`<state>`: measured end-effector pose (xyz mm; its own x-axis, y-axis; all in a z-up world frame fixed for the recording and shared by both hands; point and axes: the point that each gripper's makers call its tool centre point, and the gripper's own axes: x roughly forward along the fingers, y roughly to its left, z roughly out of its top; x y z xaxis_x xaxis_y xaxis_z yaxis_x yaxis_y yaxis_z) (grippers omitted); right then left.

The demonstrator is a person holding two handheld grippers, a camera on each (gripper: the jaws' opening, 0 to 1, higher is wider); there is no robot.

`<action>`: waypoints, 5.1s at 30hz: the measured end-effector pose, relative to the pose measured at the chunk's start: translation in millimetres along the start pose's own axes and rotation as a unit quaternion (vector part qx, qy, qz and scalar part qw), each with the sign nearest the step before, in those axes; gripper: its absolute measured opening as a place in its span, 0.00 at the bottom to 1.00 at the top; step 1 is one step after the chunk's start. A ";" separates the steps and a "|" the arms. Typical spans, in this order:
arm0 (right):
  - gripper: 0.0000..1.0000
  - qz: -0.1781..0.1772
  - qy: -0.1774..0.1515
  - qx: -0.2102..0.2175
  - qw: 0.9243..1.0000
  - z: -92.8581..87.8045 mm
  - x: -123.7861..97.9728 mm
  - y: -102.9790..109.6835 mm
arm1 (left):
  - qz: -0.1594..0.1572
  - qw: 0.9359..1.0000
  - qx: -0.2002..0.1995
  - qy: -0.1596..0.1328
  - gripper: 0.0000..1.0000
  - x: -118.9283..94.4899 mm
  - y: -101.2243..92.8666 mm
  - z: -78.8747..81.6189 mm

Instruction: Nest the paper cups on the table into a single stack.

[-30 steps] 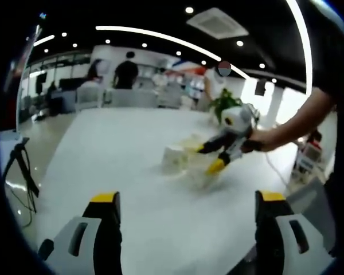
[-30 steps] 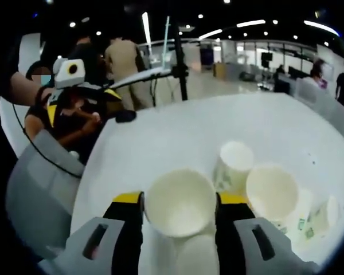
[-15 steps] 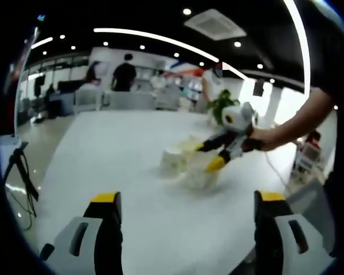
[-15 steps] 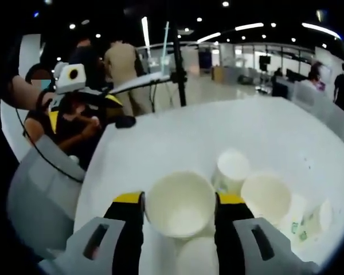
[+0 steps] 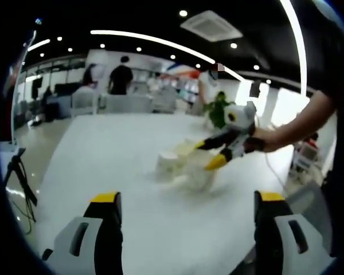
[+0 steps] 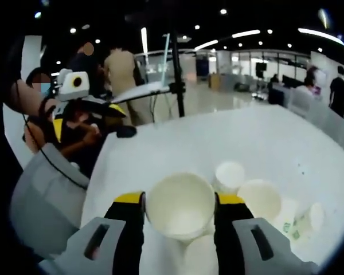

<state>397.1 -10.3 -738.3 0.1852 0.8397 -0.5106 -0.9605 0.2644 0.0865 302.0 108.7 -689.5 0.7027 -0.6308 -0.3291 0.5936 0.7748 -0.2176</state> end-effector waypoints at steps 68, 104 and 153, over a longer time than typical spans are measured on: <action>0.42 -0.004 -0.098 0.012 0.995 29.1 -95.4 70.9 | -0.026 0.999 0.014 0.032 0.95 11.7 -15.1 -4.1; 0.41 0.016 -0.029 0.052 0.998 -71.0 -61.6 90.7 | -0.028 0.999 0.017 0.041 0.95 11.4 -14.0 -7.8; 0.45 0.021 -0.013 0.059 0.998 -88.5 -59.0 92.3 | -0.029 0.998 0.014 0.045 0.94 16.7 -14.8 -8.5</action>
<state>279.2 -77.5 -775.9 0.1521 0.8625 -0.4826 -0.9365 0.2818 0.2085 301.6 87.1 -699.6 0.6300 -0.6671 -0.3977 0.6441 0.7349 -0.2124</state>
